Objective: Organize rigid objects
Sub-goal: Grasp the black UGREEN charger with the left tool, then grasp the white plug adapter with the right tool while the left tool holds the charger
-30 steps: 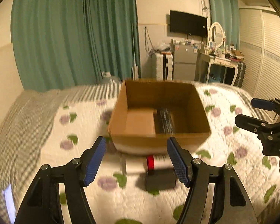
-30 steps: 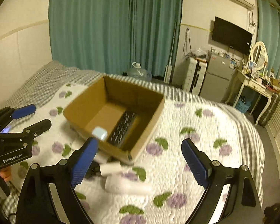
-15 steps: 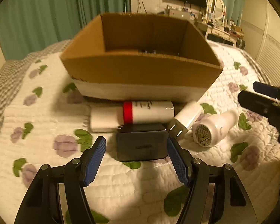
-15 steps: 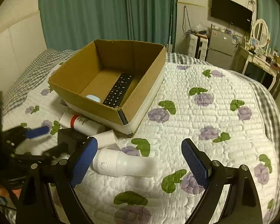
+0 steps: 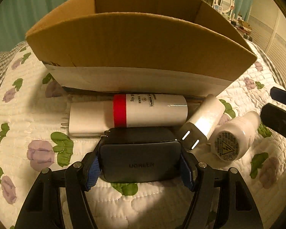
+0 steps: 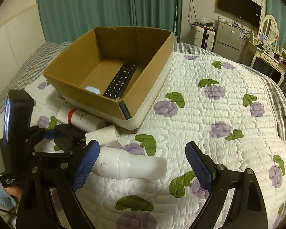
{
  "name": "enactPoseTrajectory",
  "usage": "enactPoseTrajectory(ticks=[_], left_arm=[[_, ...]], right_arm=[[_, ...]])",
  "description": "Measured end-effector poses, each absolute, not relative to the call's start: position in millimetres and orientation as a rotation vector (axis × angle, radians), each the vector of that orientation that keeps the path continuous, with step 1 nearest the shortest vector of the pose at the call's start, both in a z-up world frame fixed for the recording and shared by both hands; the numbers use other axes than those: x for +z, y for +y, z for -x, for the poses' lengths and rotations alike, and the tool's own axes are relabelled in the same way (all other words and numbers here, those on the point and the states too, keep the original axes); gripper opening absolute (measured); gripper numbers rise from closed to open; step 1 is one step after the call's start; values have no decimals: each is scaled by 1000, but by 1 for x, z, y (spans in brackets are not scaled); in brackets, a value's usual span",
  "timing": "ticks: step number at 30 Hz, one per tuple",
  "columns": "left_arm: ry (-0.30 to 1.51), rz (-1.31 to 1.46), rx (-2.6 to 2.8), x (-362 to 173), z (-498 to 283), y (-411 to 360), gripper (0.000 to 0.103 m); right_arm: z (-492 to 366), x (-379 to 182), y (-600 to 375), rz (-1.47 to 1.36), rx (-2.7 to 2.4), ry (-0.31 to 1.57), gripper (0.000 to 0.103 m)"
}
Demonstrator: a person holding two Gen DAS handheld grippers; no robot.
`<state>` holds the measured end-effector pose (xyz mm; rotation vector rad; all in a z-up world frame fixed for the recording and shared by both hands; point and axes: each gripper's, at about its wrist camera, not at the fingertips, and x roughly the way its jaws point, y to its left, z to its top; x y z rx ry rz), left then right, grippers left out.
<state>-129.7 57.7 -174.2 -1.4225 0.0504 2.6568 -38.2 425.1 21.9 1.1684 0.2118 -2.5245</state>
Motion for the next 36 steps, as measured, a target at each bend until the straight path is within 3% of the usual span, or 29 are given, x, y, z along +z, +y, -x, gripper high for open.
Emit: enactPoseTrajectory(ticks=[12,22,27,31,36], left_arm=[[19,1254,2781,-137,85,25,69],[-12,1249,2836,-134,102,-4,69],[-16,1261,2821,-140,104,-8,69],[-14,1267,2810,-143,102,-6,69],[-7,1250,2812,-139,99,-6,69]], right_arm=[[39,9,382,-1180,-2416,347,92],[63,-32,336,-1303,-2305,508,92],[78,-45,332,-1362,-2302,454,91],[75,-43,330,-1340,-2302,460,67],[64,-34,331,-1291,-2327,474,67]])
